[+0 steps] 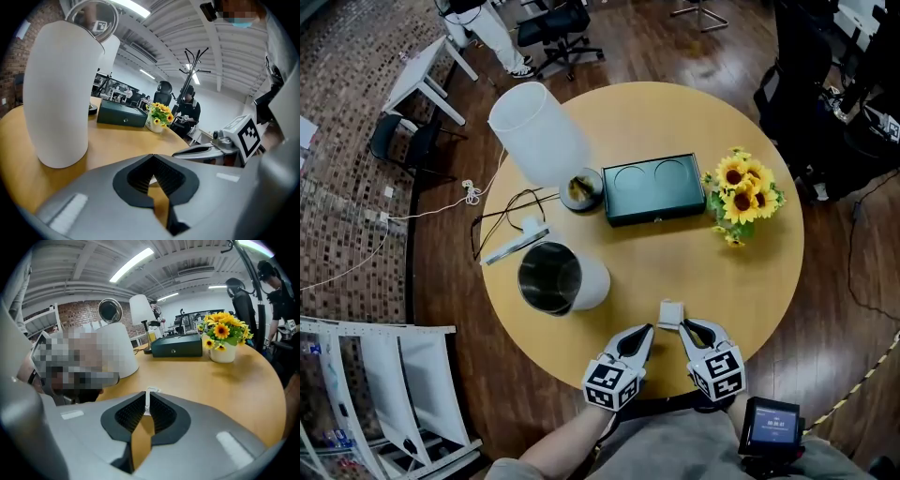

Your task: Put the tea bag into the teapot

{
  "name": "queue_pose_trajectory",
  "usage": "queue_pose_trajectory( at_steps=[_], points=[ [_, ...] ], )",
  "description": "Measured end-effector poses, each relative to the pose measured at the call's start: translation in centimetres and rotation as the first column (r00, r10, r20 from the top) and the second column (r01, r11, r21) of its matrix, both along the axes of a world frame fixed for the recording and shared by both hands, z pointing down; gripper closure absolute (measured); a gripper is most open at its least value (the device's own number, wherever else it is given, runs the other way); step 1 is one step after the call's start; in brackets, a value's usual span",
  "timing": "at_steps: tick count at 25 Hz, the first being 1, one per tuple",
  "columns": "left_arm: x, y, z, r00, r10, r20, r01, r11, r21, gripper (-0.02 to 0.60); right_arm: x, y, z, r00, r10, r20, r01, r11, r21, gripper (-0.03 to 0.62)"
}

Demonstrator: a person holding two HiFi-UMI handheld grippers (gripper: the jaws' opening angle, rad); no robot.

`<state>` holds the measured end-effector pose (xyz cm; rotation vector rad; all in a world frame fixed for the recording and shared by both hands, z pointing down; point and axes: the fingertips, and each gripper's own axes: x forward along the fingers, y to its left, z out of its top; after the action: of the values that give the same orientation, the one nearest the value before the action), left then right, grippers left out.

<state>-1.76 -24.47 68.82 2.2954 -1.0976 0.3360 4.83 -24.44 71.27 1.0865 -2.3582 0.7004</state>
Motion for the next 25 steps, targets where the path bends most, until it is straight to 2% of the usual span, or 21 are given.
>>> queue_pose_trajectory(
  at_steps=[1, 3, 9, 10, 12, 15, 25],
  points=[
    [0.0, 0.0, 0.2, 1.000, -0.002, 0.002, 0.002, 1.000, -0.005, 0.581, -0.1, 0.1, 0.5, 1.000, -0.009, -0.006, 0.009, 1.000, -0.016, 0.534],
    [0.0, 0.1, 0.6, 1.000, -0.002, 0.005, 0.002, 1.000, -0.014, 0.581, -0.4, 0.1, 1.4, 1.000, -0.021, -0.018, 0.021, 0.999, -0.048, 0.496],
    [-0.1, 0.1, 1.4, 1.000, -0.005, 0.011, 0.005, 1.000, -0.027, 0.581, -0.6, -0.2, 3.6, 0.997, -0.039, -0.069, 0.032, 0.995, -0.095, 0.451],
    [-0.1, 0.1, 1.4, 1.000, -0.006, 0.012, 0.006, 1.000, -0.028, 0.581, -0.6, -0.3, 3.9, 0.996, -0.040, -0.080, 0.031, 0.994, -0.101, 0.455],
    [-0.2, 0.1, 1.4, 1.000, -0.007, 0.014, 0.007, 1.000, -0.028, 0.581, -0.5, -0.4, 4.2, 0.994, -0.038, -0.104, 0.027, 0.994, -0.103, 0.513],
    [-0.2, 0.0, 1.5, 1.000, -0.010, 0.016, 0.010, 0.999, -0.031, 0.581, -0.3, -0.6, 4.3, 0.992, -0.038, -0.123, 0.025, 0.995, -0.098, 0.559],
    [0.2, -0.7, -1.0, 1.000, -0.021, 0.008, 0.021, 1.000, 0.014, 0.581, 0.2, -1.7, 1.1, 0.992, -0.025, -0.121, 0.022, 0.999, -0.028, 0.582]
  ],
)
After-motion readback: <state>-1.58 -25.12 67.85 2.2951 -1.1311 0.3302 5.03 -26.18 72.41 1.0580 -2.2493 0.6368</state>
